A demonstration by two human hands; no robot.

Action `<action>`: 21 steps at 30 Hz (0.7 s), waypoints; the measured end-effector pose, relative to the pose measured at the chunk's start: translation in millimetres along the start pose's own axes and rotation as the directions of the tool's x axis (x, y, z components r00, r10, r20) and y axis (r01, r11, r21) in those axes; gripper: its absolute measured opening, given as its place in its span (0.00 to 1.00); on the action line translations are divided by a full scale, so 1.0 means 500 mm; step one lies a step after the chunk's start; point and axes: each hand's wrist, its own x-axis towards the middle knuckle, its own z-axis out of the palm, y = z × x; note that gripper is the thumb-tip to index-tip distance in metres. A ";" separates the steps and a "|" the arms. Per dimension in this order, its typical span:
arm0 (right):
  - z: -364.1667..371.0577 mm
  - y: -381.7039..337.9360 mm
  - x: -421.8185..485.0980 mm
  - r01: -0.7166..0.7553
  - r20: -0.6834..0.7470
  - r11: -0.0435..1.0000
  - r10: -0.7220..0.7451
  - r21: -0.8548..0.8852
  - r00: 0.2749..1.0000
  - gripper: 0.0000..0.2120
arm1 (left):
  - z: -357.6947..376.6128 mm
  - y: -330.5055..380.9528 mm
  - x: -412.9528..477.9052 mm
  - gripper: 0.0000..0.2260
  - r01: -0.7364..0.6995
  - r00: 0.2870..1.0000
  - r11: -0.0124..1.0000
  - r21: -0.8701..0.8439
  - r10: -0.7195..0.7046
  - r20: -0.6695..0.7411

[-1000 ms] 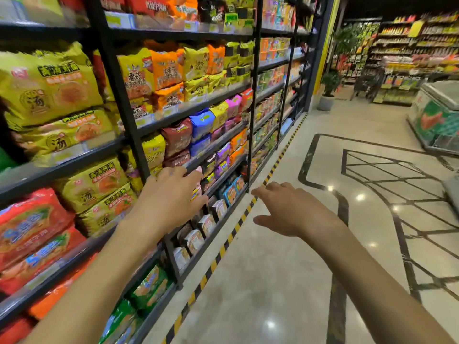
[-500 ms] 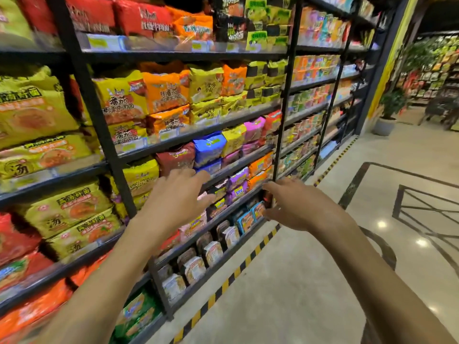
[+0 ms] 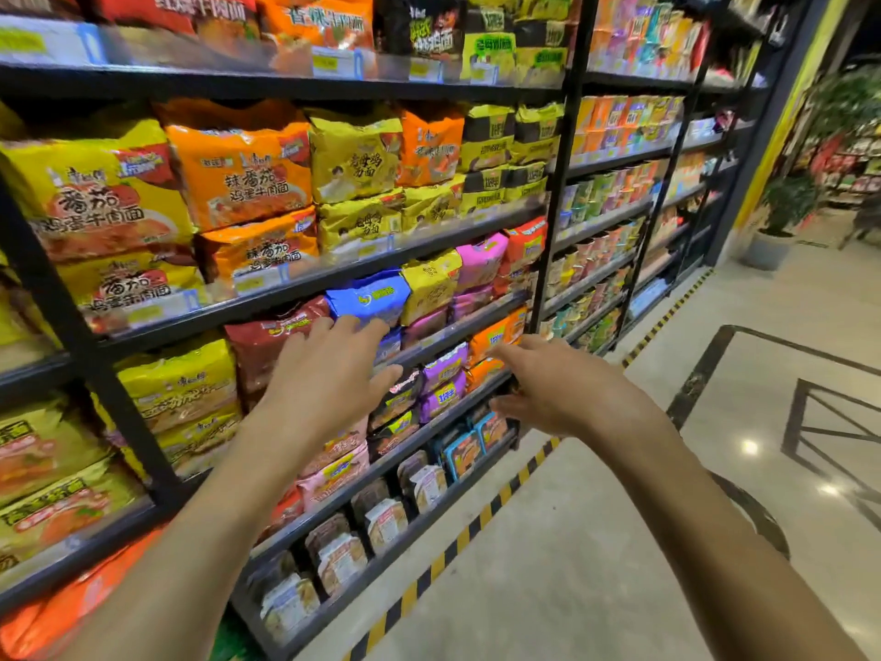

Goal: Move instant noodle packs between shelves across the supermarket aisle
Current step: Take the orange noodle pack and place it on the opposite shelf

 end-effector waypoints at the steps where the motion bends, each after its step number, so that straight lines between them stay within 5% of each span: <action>1: -0.008 0.021 0.028 -0.006 0.000 1.000 0.006 -0.015 1.000 0.30 | 0.005 0.008 0.038 0.25 -0.005 1.000 1.000 -0.008 0.004 -0.008; 14: -0.045 0.268 0.380 -0.038 -0.039 0.995 0.034 -0.092 0.999 0.31 | 0.065 0.111 0.493 0.26 -0.009 0.996 1.000 0.013 0.010 -0.086; 21: -0.042 0.370 0.573 0.110 -0.072 0.989 -0.117 -0.094 0.990 0.29 | 0.094 0.142 0.644 0.24 0.101 0.991 0.991 0.090 -0.091 -0.102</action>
